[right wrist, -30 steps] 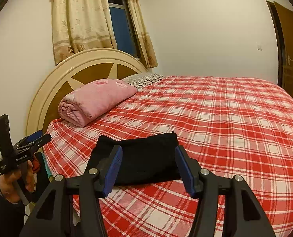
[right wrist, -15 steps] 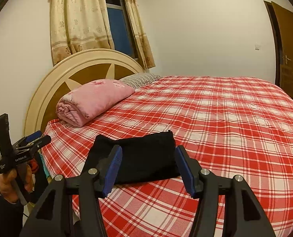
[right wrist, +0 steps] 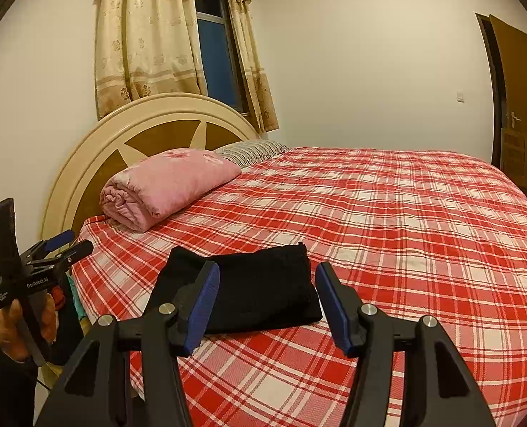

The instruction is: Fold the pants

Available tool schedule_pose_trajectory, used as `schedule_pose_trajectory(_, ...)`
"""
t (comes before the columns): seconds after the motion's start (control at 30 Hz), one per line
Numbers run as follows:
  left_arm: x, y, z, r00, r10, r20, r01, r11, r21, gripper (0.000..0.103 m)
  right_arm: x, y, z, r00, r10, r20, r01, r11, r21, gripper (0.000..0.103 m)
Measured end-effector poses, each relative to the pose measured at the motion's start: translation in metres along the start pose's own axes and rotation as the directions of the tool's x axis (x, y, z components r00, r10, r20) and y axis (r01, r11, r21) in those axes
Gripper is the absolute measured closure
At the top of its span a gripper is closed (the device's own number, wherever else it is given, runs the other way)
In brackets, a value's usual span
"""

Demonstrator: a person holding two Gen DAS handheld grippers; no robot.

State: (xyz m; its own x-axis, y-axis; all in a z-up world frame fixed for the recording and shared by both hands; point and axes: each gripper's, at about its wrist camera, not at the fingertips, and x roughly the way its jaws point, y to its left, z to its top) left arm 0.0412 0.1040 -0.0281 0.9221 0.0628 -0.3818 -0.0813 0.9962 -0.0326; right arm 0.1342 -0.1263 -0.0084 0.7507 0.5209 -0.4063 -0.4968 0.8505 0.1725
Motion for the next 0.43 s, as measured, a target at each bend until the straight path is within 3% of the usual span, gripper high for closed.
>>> schedule_pose_trajectory(0.43,0.0025,-0.0083,-0.0064,1.000,-0.025,0.001,0.025,0.999,0.028,0.000,-0.0002,-0.0085,-0.0102,1.000,-0.021,-0.014,0.021,1.000,0.013,0.045)
